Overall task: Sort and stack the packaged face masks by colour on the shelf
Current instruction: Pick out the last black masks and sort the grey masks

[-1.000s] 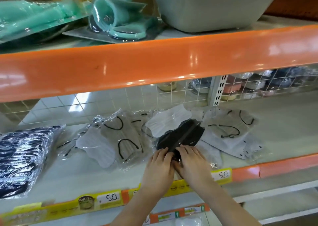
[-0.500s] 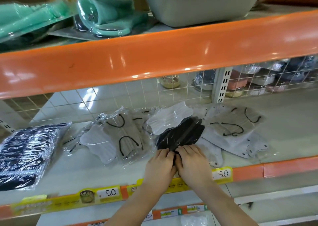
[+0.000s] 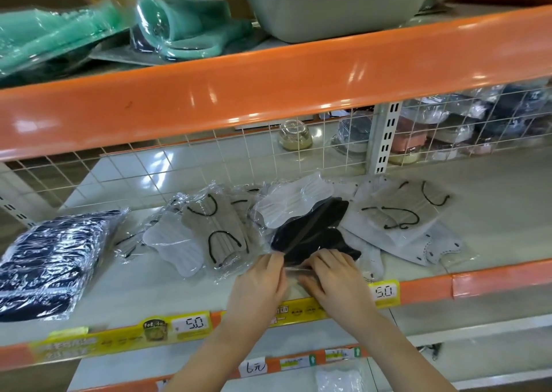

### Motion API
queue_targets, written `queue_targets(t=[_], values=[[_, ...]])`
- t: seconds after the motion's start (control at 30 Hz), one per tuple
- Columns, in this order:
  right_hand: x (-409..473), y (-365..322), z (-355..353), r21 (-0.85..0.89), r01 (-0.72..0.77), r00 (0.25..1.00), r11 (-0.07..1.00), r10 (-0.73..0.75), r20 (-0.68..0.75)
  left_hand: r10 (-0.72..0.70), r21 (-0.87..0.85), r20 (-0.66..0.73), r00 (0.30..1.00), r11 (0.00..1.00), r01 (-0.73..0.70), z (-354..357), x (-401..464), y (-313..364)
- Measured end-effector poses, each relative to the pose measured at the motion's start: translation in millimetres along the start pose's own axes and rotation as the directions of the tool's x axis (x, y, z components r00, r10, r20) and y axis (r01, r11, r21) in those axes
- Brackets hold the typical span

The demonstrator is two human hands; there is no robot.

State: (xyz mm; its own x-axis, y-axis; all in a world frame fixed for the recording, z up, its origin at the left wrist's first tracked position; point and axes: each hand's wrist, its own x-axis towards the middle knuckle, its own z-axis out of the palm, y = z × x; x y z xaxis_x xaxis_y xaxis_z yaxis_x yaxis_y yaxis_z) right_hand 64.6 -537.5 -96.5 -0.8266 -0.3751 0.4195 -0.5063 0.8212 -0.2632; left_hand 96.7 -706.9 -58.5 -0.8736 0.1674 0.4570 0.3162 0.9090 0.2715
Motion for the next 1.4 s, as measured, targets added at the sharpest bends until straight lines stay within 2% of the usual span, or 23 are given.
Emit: queue_targets(t=[0.13, 0.37, 0.5, 0.67, 0.87, 1.07, 1.4], values=[[-5, 5, -8, 0.002, -0.005, 0.998, 1.000, 0.005, -0.060, 0.071, 0.014, -0.094, 0.993, 0.997, -0.070, -14, -11, -20], [12, -10, -24, -0.074, -0.014, 0.982, 0.997, 0.000, -0.188, 0.015, 0.178, -0.141, 0.990, 0.984, 0.011, -29, -22, -40], [23, -34, -35, -0.094, 0.027, 0.964, 0.995, -0.051, -0.262, 0.027, 0.245, -0.135, 0.990, 0.969, 0.007, -38, -26, -44], [34, -66, -41, -0.072, 0.082, 0.930, 0.994, -0.103, -0.353, -0.025, 0.220, -0.239, 0.971, 0.972, 0.079, -57, -26, -58], [51, -99, -32, -0.048, 0.103, 0.934, 0.994, -0.113, -0.337, 0.003, 0.228, -0.338, 0.941, 0.971, 0.079, -87, -31, -90], [68, -138, -5, -0.013, 0.112, 0.942, 0.994, -0.110, -0.316, 0.126, 0.279, -0.271, 0.954, 0.959, -0.047, -110, -39, -125], [99, -224, 41, 0.060, 0.192, 0.938, 0.980, -0.165, -0.305, 0.010, 0.288, -0.312, 0.950, 0.954, 0.085, -146, -61, -215]])
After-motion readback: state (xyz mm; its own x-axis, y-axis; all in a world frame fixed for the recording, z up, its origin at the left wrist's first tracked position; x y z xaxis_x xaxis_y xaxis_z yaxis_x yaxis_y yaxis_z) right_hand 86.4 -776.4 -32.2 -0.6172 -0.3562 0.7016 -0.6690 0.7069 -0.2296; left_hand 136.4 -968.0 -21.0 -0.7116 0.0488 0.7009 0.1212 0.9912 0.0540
